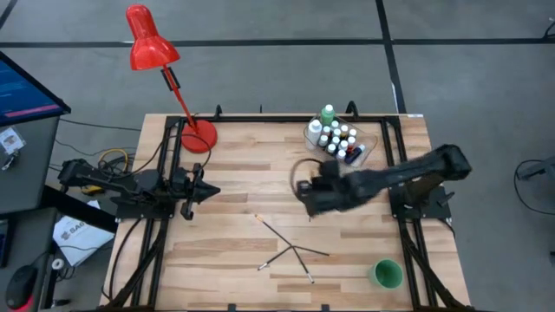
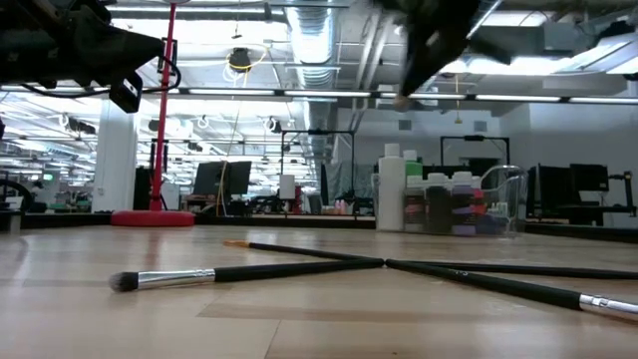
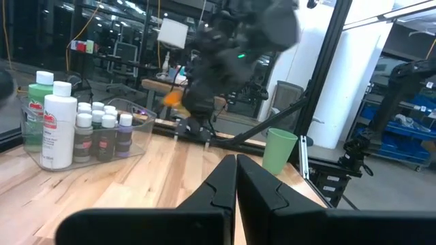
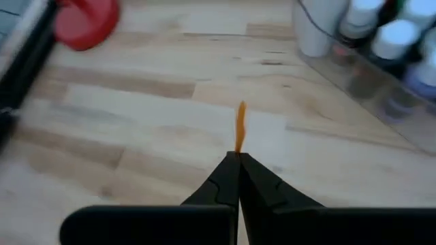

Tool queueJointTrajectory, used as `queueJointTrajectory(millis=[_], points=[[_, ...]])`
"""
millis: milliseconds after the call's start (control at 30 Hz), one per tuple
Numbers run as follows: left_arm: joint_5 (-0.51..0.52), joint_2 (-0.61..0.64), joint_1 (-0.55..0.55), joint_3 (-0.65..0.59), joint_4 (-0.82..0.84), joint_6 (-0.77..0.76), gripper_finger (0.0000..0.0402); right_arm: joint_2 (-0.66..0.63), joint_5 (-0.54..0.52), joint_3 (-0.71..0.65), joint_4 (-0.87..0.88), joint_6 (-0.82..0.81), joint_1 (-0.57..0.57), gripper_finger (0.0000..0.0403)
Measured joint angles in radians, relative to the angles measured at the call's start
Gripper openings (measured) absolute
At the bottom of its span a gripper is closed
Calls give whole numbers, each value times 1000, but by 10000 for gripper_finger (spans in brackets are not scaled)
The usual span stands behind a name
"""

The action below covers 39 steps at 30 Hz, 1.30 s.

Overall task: Pick & Place Paint Supplies
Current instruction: Put the yellow paint brush into the green cup

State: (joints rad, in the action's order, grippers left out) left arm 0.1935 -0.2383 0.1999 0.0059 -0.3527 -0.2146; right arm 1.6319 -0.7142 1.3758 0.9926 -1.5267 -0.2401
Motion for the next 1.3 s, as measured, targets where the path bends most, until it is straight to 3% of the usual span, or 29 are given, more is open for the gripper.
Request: queueJointTrajectory(millis=[167, 533, 700, 800, 967, 1067, 1300], points=[[0, 0, 0, 0, -8, 0, 2, -88, -62, 1, 184, -181, -156, 0], [0, 0, 0, 0, -10, 0, 2, -201, -72, 2, 473, -502, -511, 0], [0, 0, 0, 0, -13, 0, 2, -217, -70, 1, 586, -646, -606, 0], [0, 0, 0, 0, -14, 0, 2, -212, -47, -17, 576, -626, -577, 0], [0, 0, 0, 0, -16, 0, 2, -161, 178, -19, 577, -666, -417, 0], [0, 0, 0, 0, -16, 0, 2, -128, 246, -19, 578, -641, -298, 3], [0, 0, 0, 0, -16, 0, 2, 0, 346, -18, 582, -456, -50, 76]])
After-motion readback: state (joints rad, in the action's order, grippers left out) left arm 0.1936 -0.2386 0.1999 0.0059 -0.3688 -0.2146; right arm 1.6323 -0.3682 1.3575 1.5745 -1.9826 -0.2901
